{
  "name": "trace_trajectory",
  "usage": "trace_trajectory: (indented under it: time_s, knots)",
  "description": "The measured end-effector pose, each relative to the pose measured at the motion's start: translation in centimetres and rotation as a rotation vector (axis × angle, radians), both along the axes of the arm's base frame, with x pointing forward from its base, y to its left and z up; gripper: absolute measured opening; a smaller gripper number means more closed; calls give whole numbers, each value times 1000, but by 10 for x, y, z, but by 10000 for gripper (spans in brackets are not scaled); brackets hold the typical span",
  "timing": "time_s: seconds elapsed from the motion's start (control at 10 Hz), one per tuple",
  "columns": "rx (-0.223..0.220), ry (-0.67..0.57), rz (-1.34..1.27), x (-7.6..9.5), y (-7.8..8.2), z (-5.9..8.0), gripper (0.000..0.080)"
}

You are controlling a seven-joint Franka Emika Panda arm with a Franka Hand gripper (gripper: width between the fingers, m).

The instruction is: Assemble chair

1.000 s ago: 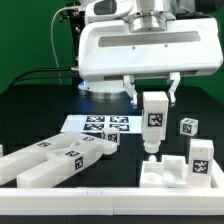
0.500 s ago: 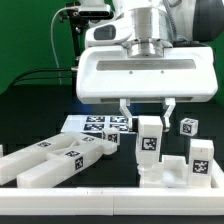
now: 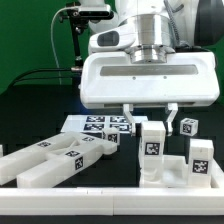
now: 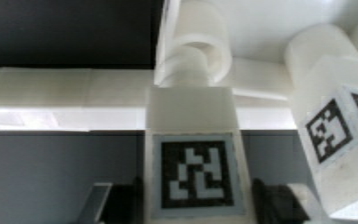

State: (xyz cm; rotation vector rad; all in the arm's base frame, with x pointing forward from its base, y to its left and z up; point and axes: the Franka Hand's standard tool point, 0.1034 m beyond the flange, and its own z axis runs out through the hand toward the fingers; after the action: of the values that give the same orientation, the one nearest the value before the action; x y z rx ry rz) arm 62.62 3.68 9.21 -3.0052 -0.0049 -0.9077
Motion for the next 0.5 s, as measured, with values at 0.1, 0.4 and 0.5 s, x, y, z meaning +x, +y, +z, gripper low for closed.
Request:
trace_trajectory:
  time_s: [0.1, 0.4, 0.5]
  knots:
    - [1, 2, 1, -1, 1, -1, 284]
    - [4, 10, 2, -3, 7, -7, 284]
    - [2, 10, 1, -4, 6, -10, 284]
